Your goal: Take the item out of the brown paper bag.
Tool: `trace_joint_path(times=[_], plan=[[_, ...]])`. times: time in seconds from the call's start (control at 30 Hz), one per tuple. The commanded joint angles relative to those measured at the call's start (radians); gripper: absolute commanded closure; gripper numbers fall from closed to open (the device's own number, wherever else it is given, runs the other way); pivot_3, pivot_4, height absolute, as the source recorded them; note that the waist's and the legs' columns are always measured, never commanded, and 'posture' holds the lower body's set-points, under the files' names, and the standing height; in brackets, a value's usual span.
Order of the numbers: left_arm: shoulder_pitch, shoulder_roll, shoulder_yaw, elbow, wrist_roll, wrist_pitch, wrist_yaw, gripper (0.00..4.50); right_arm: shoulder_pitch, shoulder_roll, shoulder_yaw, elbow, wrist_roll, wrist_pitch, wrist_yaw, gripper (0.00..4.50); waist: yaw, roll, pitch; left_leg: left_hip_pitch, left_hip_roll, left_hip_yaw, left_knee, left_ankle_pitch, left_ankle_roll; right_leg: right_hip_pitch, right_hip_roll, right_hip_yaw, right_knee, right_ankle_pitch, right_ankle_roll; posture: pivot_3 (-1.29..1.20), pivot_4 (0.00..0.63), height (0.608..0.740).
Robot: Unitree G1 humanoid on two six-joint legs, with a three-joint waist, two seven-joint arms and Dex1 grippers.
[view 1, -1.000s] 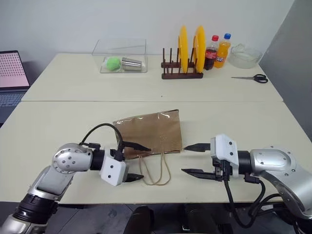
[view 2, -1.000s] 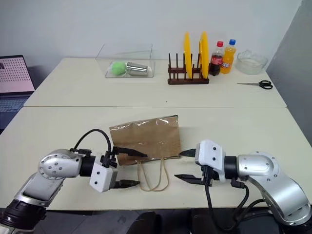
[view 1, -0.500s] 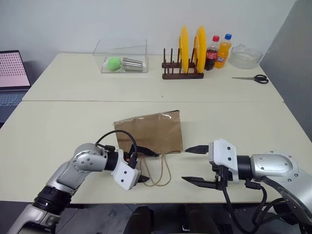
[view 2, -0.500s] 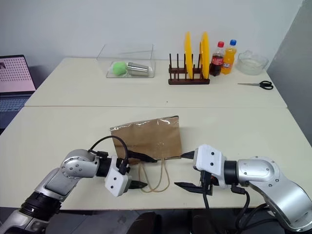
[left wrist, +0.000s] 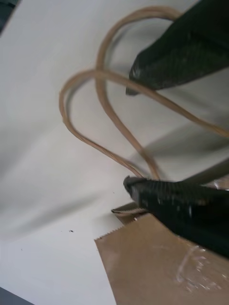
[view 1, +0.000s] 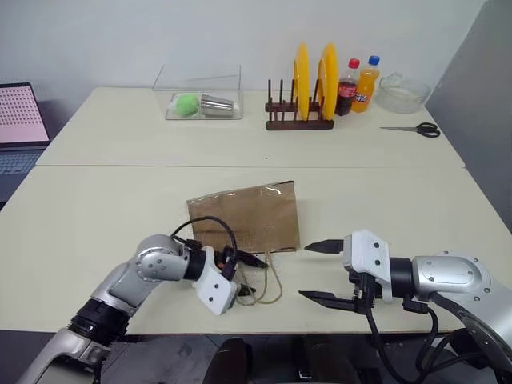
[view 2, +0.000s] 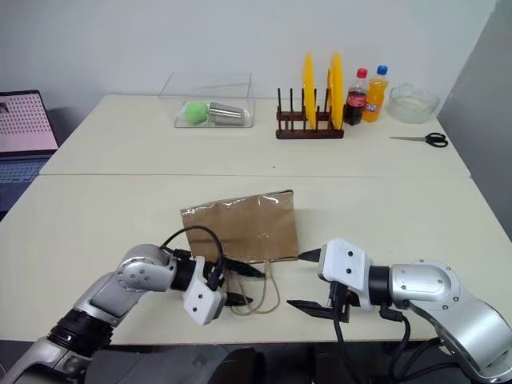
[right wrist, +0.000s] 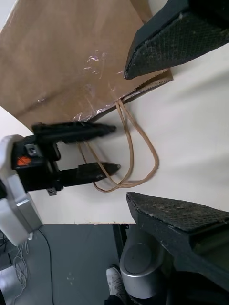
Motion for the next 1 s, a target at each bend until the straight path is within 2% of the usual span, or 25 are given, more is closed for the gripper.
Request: trace_joint_path(times=[0.03,0.2,0.37,0.53,0.87,1.0], plan=[[0.001,-0.016,0.011,-0.078,-0.061,0.076,0.018,2.83,0.003,-0.007,0.002,-0.026,-0.008,-0.033,-0.008,0.53,0.000,0.000,0.000,0.000,0.000,0.000,0.000,0.000,0.000,0.000,0.000,0.000,0.000,0.000,0.000,0.00,0.150,0.740],[-0.004,-0.032,0.082,-0.149,-0.182,0.314,0.047,4.47,0.016,-0.023,0.013,-0.017,-0.039,-0.071,-0.003,0.53,0.000,0.000,0.000,0.000,0.000,-0.001,0.000,0.000,0.000,0.000,0.000,0.000,0.000,0.000,0.000,0.00,0.150,0.740],[-0.069,-0.058,0.161,-0.190,-0.289,0.575,0.095,4.47,0.021,-0.041,0.035,-0.001,-0.083,-0.137,0.019,0.53,0.000,0.000,0.000,0.000,0.000,-0.001,0.001,0.000,0.000,0.001,0.000,-0.001,0.000,0.000,0.000,0.00,0.150,0.740],[-0.118,-0.085,0.191,-0.186,-0.329,0.690,0.113,4.47,-0.008,-0.061,0.107,0.035,-0.174,-0.245,0.062,0.53,-0.001,0.000,0.000,0.000,0.000,-0.001,0.001,0.000,0.000,0.001,0.000,-0.001,0.000,0.000,0.000,0.00,0.150,0.740],[-0.150,-0.114,0.217,-0.067,-0.326,0.644,0.106,4.47,-0.179,0.056,0.359,0.253,-0.514,-0.575,0.067,0.53,0.000,0.000,0.000,0.001,0.000,-0.001,0.001,0.000,0.000,0.001,0.000,0.000,0.000,0.000,0.000,0.00,0.150,0.740],[-0.180,-0.127,0.230,-0.013,-0.330,0.635,0.104,4.47,-0.223,0.109,0.415,0.362,-0.614,-0.726,0.057,0.53,0.000,0.000,0.000,0.001,-0.001,-0.001,0.001,0.000,0.000,0.001,0.000,0.000,0.000,0.000,0.000,0.00,0.150,0.740]])
